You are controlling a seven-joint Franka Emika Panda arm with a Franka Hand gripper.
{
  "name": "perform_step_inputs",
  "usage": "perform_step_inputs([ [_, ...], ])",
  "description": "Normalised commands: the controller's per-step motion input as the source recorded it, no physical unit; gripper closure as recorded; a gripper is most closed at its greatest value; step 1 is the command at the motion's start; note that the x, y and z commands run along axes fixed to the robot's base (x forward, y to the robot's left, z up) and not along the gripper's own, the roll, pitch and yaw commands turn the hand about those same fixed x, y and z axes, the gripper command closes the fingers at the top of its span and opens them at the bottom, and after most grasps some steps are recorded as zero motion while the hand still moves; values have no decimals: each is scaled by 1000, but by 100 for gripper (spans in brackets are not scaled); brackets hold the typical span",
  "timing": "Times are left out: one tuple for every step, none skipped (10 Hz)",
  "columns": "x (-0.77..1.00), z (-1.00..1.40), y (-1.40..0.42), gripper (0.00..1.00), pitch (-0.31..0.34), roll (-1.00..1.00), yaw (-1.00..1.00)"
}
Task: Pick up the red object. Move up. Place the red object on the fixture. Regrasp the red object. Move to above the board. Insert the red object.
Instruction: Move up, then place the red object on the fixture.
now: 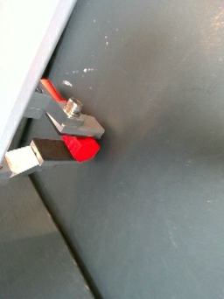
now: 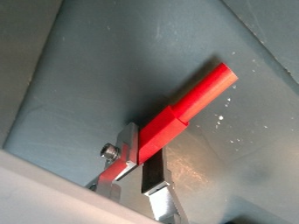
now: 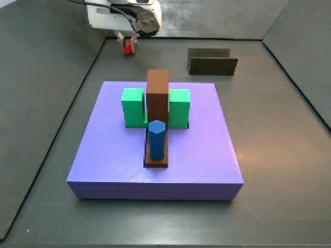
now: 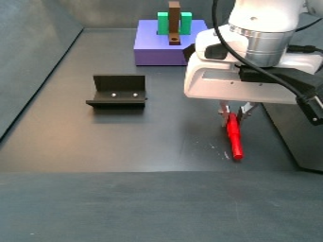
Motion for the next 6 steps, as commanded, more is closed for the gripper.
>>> perform_step_inputs([
  [-21, 835, 53, 100, 9, 6, -63],
  [-59, 719, 30, 100, 46, 6, -62],
  [-43, 445, 20, 100, 48, 45, -40],
  [0, 0, 51, 100, 0, 0, 0],
  [86, 0, -37, 100, 69, 0, -57],
  [206, 0, 89, 100, -140, -1000, -394],
])
